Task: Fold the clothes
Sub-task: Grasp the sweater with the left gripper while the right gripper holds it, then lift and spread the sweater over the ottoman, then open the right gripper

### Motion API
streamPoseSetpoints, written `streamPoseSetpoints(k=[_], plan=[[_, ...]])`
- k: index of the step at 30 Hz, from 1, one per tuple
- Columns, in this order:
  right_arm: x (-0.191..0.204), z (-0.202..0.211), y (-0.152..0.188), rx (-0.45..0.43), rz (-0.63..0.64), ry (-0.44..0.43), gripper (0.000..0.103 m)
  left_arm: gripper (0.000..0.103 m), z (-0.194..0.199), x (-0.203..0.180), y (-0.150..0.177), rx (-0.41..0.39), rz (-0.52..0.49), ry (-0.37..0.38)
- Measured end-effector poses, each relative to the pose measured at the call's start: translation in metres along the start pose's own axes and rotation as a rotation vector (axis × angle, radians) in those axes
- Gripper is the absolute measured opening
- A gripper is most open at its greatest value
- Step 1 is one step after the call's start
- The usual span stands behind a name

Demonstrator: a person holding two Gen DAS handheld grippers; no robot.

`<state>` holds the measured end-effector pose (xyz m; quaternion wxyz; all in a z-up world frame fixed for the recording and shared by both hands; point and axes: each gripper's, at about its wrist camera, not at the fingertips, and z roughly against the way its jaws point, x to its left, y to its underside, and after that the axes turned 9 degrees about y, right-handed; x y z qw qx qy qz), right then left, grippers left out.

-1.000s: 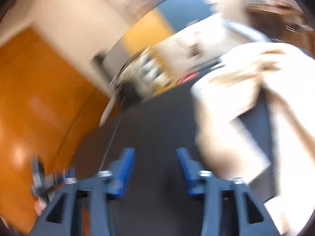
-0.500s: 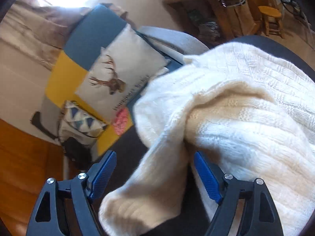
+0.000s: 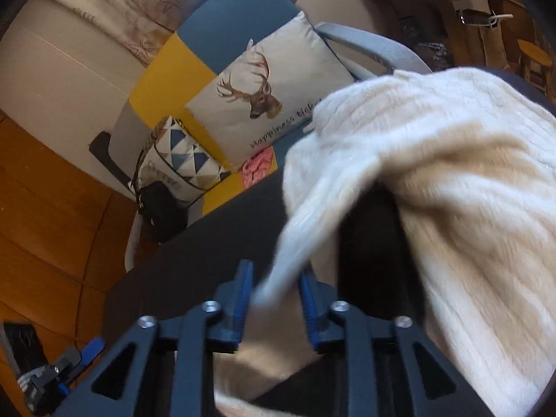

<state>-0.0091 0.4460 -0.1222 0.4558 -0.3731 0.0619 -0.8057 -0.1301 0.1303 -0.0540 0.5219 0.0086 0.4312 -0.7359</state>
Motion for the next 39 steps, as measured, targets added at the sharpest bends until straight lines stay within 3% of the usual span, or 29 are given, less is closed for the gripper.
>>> streamPoseSetpoints(k=[3, 6, 9, 13, 18, 19, 20, 21, 22, 23, 26, 30, 33, 35, 39], plan=[[-0.014, 0.001, -0.010, -0.013, -0.034, -0.024, 0.029, 0.085, -0.045, -0.039, -0.003, 0.057, -0.250, -0.047], [-0.019, -0.001, -0.002, -0.026, -0.036, -0.006, 0.029, 0.085, -0.084, -0.054, -0.008, 0.106, -0.393, -0.106], [-0.022, -0.008, 0.008, -0.039, -0.025, 0.025, 0.030, 0.085, -0.119, -0.041, -0.015, 0.206, -0.383, -0.089], [-0.028, -0.015, 0.023, -0.056, -0.013, 0.067, 0.030, 0.085, -0.151, -0.035, -0.018, 0.341, -0.378, -0.009], [-0.056, -0.025, 0.046, -0.037, -0.041, 0.124, 0.030, 0.084, -0.167, -0.045, -0.003, 0.422, -0.421, 0.102], [-0.060, -0.028, 0.048, -0.034, -0.049, 0.131, 0.030, 0.075, -0.174, -0.045, -0.001, 0.438, -0.404, 0.138], [-0.063, -0.028, 0.049, -0.035, -0.060, 0.124, 0.030, 0.038, -0.180, -0.045, 0.001, 0.458, -0.382, 0.156], [-0.065, -0.028, 0.050, -0.040, -0.069, 0.120, 0.030, 0.020, -0.186, -0.045, 0.003, 0.479, -0.359, 0.171], [-0.065, -0.026, 0.051, -0.050, -0.072, 0.120, 0.030, 0.015, -0.192, -0.045, 0.005, 0.499, -0.336, 0.186], [-0.064, -0.024, 0.051, -0.060, -0.074, 0.121, 0.030, 0.010, -0.192, -0.047, 0.009, 0.492, -0.330, 0.187], [-0.060, -0.020, 0.049, -0.076, -0.065, 0.136, 0.030, 0.008, -0.182, -0.052, 0.021, 0.428, -0.322, 0.171], [-0.064, -0.023, 0.044, -0.086, -0.060, 0.144, 0.030, 0.007, -0.151, -0.060, 0.029, 0.318, -0.362, 0.074], [-0.066, -0.022, 0.040, -0.086, -0.039, 0.164, 0.030, 0.007, -0.122, -0.049, 0.019, 0.231, -0.290, 0.017], [-0.065, -0.019, 0.037, -0.070, -0.017, 0.195, 0.030, 0.006, -0.085, -0.041, 0.002, 0.155, -0.247, 0.000], [-0.056, 0.000, 0.035, -0.061, 0.010, 0.239, 0.030, 0.006, 0.052, -0.049, -0.046, -0.080, -0.292, -0.017]])
